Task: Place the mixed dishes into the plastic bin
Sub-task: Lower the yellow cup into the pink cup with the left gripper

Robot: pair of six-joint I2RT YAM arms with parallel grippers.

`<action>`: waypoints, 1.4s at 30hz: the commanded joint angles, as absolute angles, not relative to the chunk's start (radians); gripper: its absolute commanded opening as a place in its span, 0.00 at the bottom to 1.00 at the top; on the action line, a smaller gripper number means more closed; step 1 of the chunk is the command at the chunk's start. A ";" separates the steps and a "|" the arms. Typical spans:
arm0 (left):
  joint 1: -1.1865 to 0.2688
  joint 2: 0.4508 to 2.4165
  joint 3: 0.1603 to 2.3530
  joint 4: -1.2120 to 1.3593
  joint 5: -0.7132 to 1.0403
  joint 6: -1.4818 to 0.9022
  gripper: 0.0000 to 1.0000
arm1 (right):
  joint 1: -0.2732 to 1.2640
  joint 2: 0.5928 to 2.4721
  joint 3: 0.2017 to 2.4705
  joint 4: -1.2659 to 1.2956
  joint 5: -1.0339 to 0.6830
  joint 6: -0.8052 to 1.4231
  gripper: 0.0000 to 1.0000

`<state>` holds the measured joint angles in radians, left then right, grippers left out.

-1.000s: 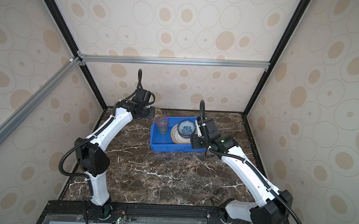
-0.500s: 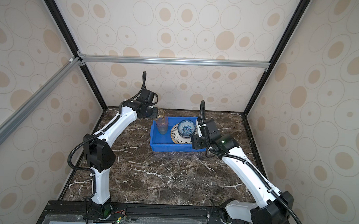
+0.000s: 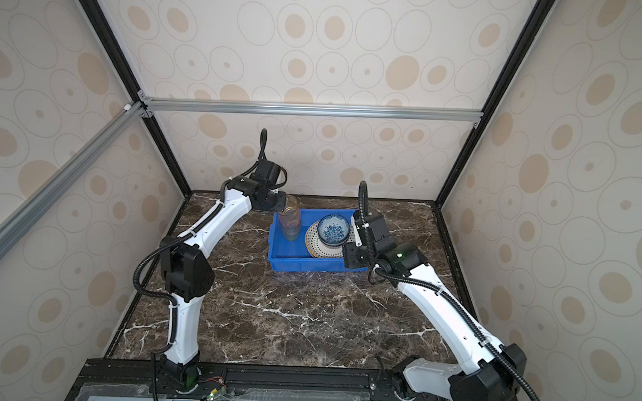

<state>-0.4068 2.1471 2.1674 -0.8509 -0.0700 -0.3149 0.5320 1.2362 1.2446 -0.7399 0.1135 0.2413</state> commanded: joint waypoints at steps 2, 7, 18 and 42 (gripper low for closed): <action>-0.411 2.170 2.212 -0.879 -0.068 -0.298 0.00 | 0.534 1.217 1.238 -0.750 0.134 0.233 0.64; -0.411 2.175 2.212 -0.881 -0.081 -0.299 0.00 | 0.532 1.209 1.235 -0.752 0.139 0.235 0.65; -0.411 2.193 2.212 -0.920 -0.156 -0.294 0.00 | 0.532 1.216 1.233 -0.753 0.132 0.239 0.65; -0.411 2.224 2.214 -0.886 -0.126 -0.319 0.17 | 0.531 1.201 1.218 -0.753 0.155 0.232 0.65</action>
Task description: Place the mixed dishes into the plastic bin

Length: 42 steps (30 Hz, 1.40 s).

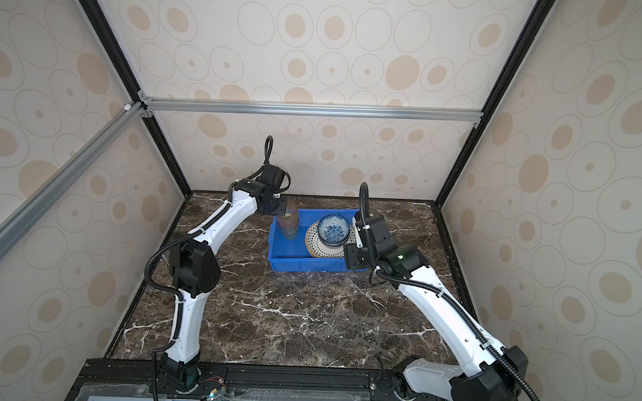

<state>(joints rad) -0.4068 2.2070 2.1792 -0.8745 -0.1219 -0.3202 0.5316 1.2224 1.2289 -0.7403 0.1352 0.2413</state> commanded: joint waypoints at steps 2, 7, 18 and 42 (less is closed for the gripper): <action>-0.411 2.221 2.214 -0.885 -0.127 -0.318 0.18 | 0.530 1.203 1.219 -0.750 0.155 0.231 0.65; -0.411 2.205 2.217 -0.884 -0.129 -0.321 0.23 | 0.529 1.209 1.223 -0.747 0.164 0.224 0.65; -0.411 2.082 2.161 -0.866 -0.167 -0.322 0.27 | 0.521 1.220 1.218 -0.722 0.179 0.215 0.66; -0.396 1.586 1.516 -0.495 -0.401 -0.251 0.29 | 0.285 1.167 1.107 -0.526 0.113 0.210 0.70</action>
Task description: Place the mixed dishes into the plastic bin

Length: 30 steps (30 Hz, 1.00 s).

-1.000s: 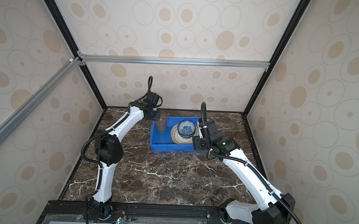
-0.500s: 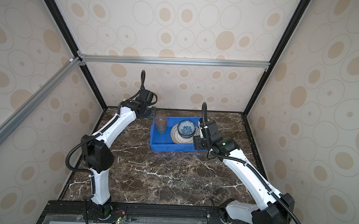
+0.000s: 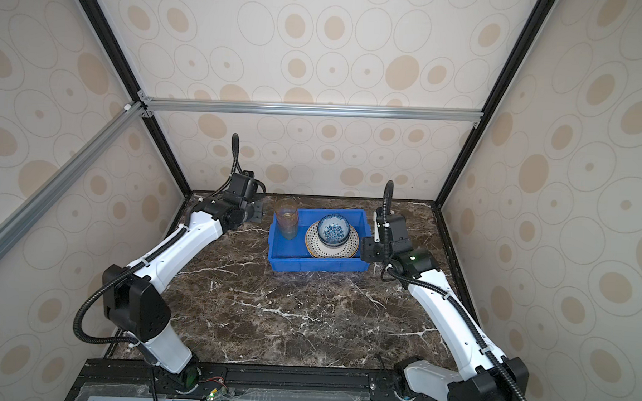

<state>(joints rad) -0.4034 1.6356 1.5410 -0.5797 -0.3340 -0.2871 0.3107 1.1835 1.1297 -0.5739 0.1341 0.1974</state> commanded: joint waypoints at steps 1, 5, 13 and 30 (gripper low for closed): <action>-0.394 1.574 1.493 -0.482 -0.418 -0.246 0.29 | 0.285 1.166 1.099 -0.514 0.115 0.209 0.70; -0.384 1.522 1.382 -0.415 -0.492 -0.230 0.29 | 0.209 1.164 1.051 -0.457 0.130 0.213 0.75; -0.296 1.415 1.111 -0.160 -0.496 -0.179 0.30 | 0.080 1.187 0.917 -0.310 0.153 0.235 0.84; -0.178 1.511 0.761 0.346 -0.513 -0.112 0.36 | -0.122 1.283 0.629 0.075 0.165 0.300 0.84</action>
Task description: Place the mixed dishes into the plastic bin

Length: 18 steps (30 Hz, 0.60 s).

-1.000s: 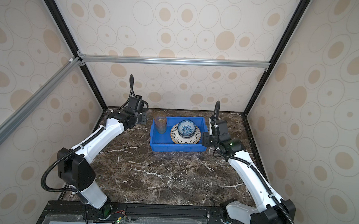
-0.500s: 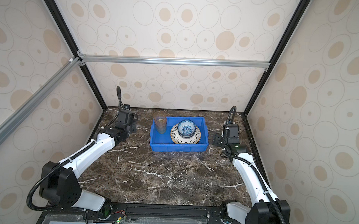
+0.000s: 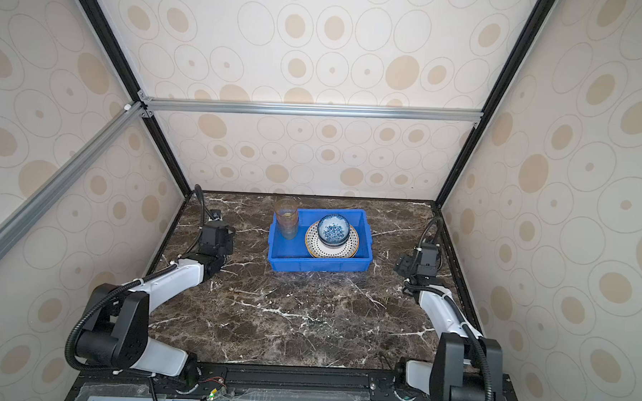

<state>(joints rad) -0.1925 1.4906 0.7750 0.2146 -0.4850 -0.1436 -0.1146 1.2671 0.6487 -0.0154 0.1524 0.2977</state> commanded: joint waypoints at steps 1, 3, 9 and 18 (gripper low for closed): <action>-0.175 1.516 0.754 0.361 -0.512 -0.111 0.36 | -0.122 1.289 0.624 0.087 0.163 0.294 0.84; -0.171 1.523 0.725 0.411 -0.514 -0.099 0.37 | -0.122 1.300 0.612 0.111 0.166 0.286 0.84; -0.153 1.539 0.623 0.583 -0.491 -0.078 0.45 | -0.124 1.338 0.576 0.214 0.176 0.257 0.84; -0.141 1.543 0.474 0.881 -0.471 -0.012 0.50 | -0.124 1.411 0.561 0.322 0.160 0.223 0.84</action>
